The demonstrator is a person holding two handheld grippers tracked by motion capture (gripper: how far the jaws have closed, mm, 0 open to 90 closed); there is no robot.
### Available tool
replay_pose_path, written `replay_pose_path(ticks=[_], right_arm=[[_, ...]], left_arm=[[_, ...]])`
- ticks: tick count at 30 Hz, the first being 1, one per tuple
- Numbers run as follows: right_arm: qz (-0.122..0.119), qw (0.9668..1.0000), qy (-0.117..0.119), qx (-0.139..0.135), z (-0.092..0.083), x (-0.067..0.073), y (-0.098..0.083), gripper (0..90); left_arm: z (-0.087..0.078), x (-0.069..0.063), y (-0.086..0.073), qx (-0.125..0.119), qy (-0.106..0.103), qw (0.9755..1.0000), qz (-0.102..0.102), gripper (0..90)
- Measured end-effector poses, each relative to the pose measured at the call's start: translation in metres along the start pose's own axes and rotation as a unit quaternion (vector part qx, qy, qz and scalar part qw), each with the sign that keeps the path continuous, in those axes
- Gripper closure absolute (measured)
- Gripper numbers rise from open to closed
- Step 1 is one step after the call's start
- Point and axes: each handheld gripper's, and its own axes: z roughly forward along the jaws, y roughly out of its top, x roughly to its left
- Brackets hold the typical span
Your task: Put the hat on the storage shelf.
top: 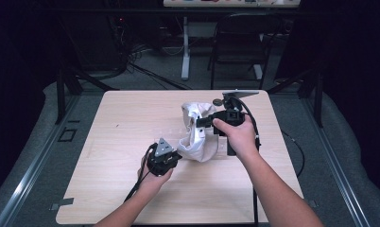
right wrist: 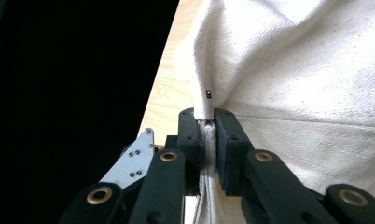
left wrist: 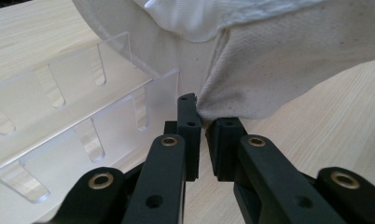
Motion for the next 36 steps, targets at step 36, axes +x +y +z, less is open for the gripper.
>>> replay_pose_path(ticks=[36], right_arm=[[0.004, 0.9985, -0.035, -0.042, -0.037, -0.024, -0.006, 76.2]], left_arm=[[-0.049, 0.014, -0.014, -0.016, -0.002, 0.9998, -0.010, 58.7]])
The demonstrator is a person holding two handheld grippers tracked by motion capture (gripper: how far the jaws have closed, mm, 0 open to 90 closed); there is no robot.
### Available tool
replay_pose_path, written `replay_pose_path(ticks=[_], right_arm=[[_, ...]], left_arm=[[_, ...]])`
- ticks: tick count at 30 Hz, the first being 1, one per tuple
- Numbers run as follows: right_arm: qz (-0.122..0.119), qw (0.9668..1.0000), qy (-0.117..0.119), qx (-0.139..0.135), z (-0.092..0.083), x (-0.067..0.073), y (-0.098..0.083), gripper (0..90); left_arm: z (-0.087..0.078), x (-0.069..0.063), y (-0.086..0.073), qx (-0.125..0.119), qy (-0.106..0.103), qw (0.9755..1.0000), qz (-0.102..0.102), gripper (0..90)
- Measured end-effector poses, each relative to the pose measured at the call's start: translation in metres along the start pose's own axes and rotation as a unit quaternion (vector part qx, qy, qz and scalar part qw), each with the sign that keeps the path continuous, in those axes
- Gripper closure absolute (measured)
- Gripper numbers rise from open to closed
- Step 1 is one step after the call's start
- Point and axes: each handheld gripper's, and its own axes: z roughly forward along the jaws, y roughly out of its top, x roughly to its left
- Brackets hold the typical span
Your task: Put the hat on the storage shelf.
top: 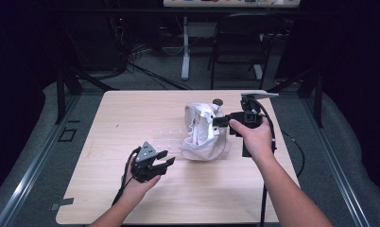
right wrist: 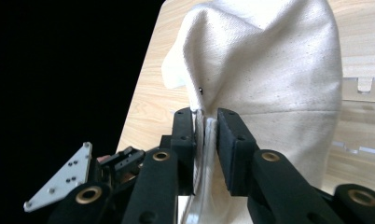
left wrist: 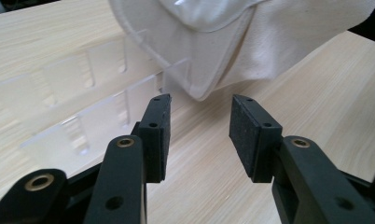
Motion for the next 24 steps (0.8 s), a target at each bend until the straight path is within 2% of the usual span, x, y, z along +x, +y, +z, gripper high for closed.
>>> replay_pose_path(ticks=[4, 8, 11, 16, 21, 24], right_arm=[[-0.007, 1.0000, 0.006, -0.004, -0.004, 0.002, -0.003, 72.8], [-0.033, 0.9994, -0.008, -0.010, -0.012, 0.007, -0.009, 70.8], [-0.041, 0.9989, -0.017, -0.013, -0.016, 0.006, -0.012, 70.1], [-0.058, 0.9970, -0.046, -0.021, -0.024, -0.004, -0.021, 67.8], [-0.062, 0.9959, -0.058, -0.033, -0.029, -0.013, -0.027, 66.2], [-0.072, 0.9937, -0.070, -0.049, -0.034, -0.020, -0.034, 64.4]], left_arm=[[-0.008, 0.007, -0.004, -0.002, 0.007, 1.0000, -0.004, 57.3], [-0.015, 0.016, -0.011, 0.000, 0.019, 0.9998, -0.012, 56.0], [-0.018, 0.021, -0.015, 0.003, 0.028, 0.9995, -0.017, 54.6], [-0.023, 0.030, -0.020, 0.005, 0.041, 0.9988, -0.028, 53.4], [-0.027, 0.034, -0.025, 0.010, 0.048, 0.9984, -0.029, 52.5], [-0.029, 0.038, -0.029, 0.013, 0.053, 0.9980, -0.031, 52.1]])
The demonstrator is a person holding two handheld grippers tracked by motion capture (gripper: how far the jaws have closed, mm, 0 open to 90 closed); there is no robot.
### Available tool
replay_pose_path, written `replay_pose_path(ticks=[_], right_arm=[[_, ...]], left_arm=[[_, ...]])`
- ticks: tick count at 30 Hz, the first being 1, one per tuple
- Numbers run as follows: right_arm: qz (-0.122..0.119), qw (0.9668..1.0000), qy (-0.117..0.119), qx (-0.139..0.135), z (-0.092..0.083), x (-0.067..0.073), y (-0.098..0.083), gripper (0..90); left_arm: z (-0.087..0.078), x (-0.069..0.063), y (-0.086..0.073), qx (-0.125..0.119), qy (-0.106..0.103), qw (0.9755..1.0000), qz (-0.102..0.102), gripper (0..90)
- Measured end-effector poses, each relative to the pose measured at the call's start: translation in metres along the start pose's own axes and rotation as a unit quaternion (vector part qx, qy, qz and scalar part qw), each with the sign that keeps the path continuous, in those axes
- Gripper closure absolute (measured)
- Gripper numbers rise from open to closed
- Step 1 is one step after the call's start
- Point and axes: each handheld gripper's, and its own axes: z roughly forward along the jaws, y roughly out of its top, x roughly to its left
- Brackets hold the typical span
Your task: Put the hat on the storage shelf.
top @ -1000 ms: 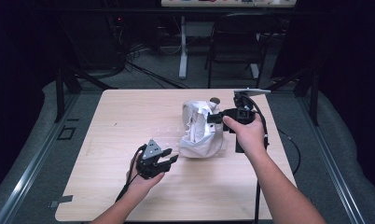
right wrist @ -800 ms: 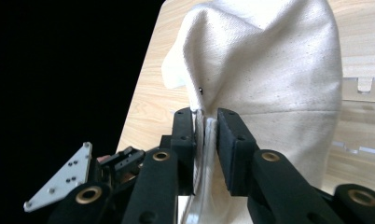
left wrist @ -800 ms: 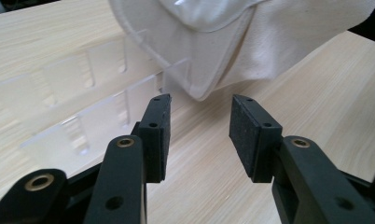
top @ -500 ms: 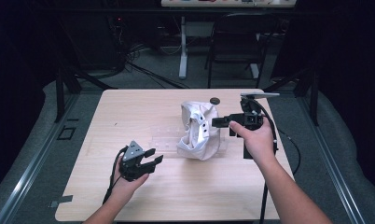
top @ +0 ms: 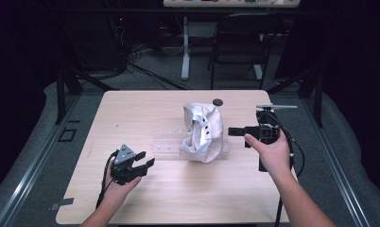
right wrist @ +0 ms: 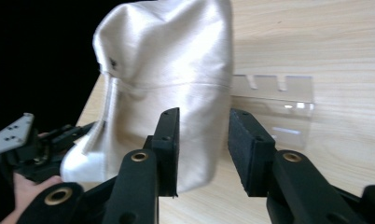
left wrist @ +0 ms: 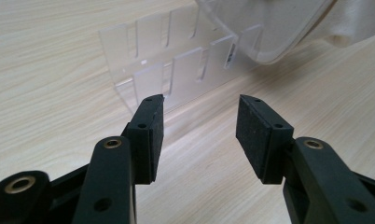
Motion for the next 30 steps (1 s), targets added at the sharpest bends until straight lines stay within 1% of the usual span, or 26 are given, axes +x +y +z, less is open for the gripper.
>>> replay_pose_path(ticks=[1, 3, 4, 5, 6, 7, 8, 9, 10, 11, 13, 16, 17, 18, 19, 20, 22, 26, 27, 28, 29, 30], right_arm=[[-0.001, 1.0000, -0.004, -0.003, -0.001, -0.003, -0.003, 64.4], [-0.003, 1.0000, -0.008, -0.004, -0.003, -0.006, -0.008, 64.2], [-0.002, 0.9999, -0.013, -0.008, -0.004, -0.009, -0.014, 63.6], [-0.002, 0.9999, -0.013, -0.008, -0.004, -0.009, -0.014, 63.6], [-0.007, 0.9997, -0.021, -0.009, -0.004, -0.012, -0.021, 63.3], [-0.007, 0.9997, -0.021, -0.009, -0.004, -0.012, -0.021, 63.3], [-0.012, 0.9993, -0.033, -0.010, -0.005, -0.014, -0.028, 63.4], [-0.012, 0.9993, -0.033, -0.010, -0.005, -0.014, -0.028, 63.4], [-0.012, 0.9991, -0.039, -0.013, -0.005, -0.016, -0.036, 63.3], [-0.012, 0.9991, -0.039, -0.013, -0.005, -0.016, -0.036, 63.3], [-0.014, 0.9987, -0.046, -0.018, -0.003, -0.020, -0.044, 63.1], [-0.015, 0.9984, -0.054, -0.012, 0.002, -0.027, -0.057, 62.6], [-0.011, 0.9982, -0.058, -0.013, 0.003, -0.029, -0.060, 62.6], [-0.008, 0.9982, -0.057, -0.014, 0.006, -0.034, -0.067, 62.6], [-0.008, 0.9982, -0.057, -0.014, 0.006, -0.034, -0.067, 62.6], [-0.002, 0.9982, -0.058, -0.011, 0.009, -0.039, -0.073, 62.6], [-0.001, 0.9983, -0.058, -0.010, 0.010, -0.041, -0.074, 62.6], [0.001, 0.9976, -0.068, -0.014, 0.014, -0.049, -0.084, 62.1], [-0.001, 0.9976, -0.068, -0.015, 0.014, -0.050, -0.086, 61.8], [0.000, 0.9971, -0.073, -0.021, 0.015, -0.050, -0.088, 61.2], [-0.007, 0.9968, -0.077, -0.021, 0.015, -0.051, -0.089, 60.8], [-0.008, 0.9964, -0.081, -0.024, 0.016, -0.052, -0.091, 60.5]], left_arm=[[0.000, 0.001, -0.001, -0.001, 0.005, 1.0000, -0.001, 51.8], [0.000, 0.002, -0.002, 0.001, 0.004, 1.0000, -0.002, 51.4], [0.000, 0.003, -0.003, 0.004, 0.005, 1.0000, -0.001, 51.2], [0.000, 0.003, -0.003, 0.004, 0.005, 1.0000, -0.001, 51.0], [0.001, 0.003, -0.003, 0.005, 0.007, 1.0000, -0.001, 50.8], [0.001, 0.004, -0.003, 0.005, 0.008, 1.0000, -0.002, 50.8], [0.002, 0.004, -0.004, 0.007, 0.011, 0.9999, -0.001, 50.6], [0.002, 0.005, -0.004, 0.009, 0.012, 0.9999, 0.000, 50.6], [0.002, 0.007, -0.004, 0.010, 0.014, 0.9999, -0.002, 50.5], [0.002, 0.008, -0.005, 0.008, 0.015, 0.9999, -0.003, 50.5], [0.002, 0.009, -0.005, 0.009, 0.016, 0.9998, -0.008, 50.2], [0.004, 0.010, -0.006, 0.011, 0.018, 0.9997, -0.009, 49.7], [0.004, 0.010, -0.006, 0.011, 0.017, 0.9997, -0.010, 49.7], [0.005, 0.009, -0.006, 0.011, 0.016, 0.9997, -0.012, 49.6], [0.005, 0.009, -0.007, 0.012, 0.016, 0.9997, -0.011, 49.6], [0.006, 0.009, -0.007, 0.013, 0.016, 0.9998, -0.008, 49.5], [0.006, 0.008, -0.007, 0.015, 0.016, 0.9997, -0.007, 49.4], [0.008, 0.006, -0.007, 0.016, 0.014, 0.9997, -0.007, 49.3], [0.008, 0.006, -0.007, 0.021, 0.015, 0.9997, -0.004, 49.3], [0.009, 0.006, -0.008, 0.018, 0.015, 0.9997, -0.006, 49.3], [0.009, 0.005, -0.008, 0.019, 0.016, 0.9997, -0.004, 49.3], [0.010, 0.004, -0.008, 0.018, 0.016, 0.9997, -0.003, 49.3]])
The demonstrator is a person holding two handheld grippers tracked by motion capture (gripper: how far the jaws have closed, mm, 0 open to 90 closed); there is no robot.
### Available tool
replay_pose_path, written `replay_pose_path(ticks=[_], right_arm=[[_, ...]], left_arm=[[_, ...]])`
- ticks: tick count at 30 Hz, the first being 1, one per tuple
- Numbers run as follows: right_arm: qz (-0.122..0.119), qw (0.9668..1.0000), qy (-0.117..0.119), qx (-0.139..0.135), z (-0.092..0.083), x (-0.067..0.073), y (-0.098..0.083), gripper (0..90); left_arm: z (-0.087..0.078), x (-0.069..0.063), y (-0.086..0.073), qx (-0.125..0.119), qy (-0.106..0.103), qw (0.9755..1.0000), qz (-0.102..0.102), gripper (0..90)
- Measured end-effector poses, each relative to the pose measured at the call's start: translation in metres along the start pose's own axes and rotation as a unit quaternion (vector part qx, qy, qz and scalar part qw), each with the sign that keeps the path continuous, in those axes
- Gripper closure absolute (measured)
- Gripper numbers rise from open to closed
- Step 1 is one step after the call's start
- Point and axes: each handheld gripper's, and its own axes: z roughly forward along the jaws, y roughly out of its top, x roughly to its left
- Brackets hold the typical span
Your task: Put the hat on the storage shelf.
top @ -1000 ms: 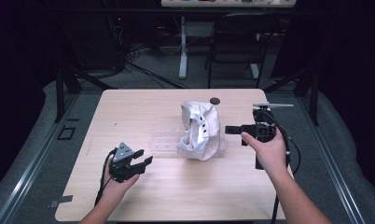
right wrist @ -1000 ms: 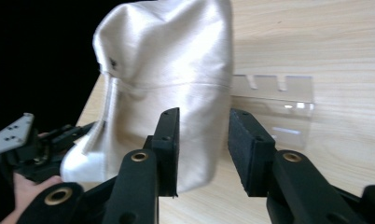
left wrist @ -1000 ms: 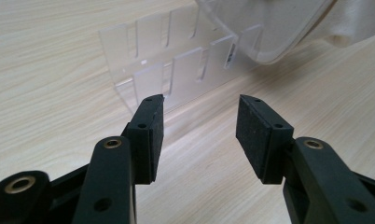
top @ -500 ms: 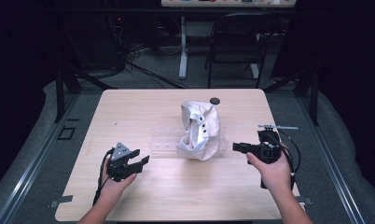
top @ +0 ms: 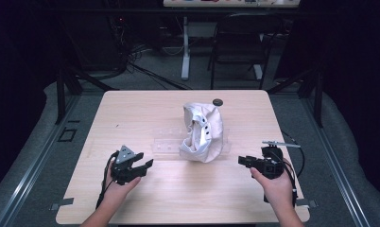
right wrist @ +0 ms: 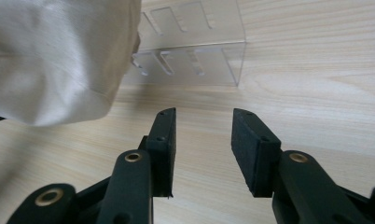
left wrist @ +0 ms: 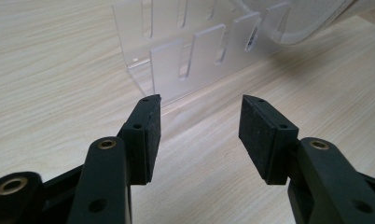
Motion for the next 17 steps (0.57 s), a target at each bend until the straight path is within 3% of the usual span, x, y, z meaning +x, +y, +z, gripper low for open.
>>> replay_pose_path(ticks=[13, 17], right_arm=[[-0.010, 0.9994, -0.013, -0.031, 0.008, -0.009, -0.019, 57.4], [-0.023, 0.9983, -0.025, -0.046, 0.010, -0.010, -0.026, 56.0]], left_arm=[[0.004, -0.006, 0.000, 0.003, -0.008, 0.9999, 0.010, 48.7], [0.007, -0.012, 0.001, 0.002, -0.017, 0.9997, 0.019, 48.1]])
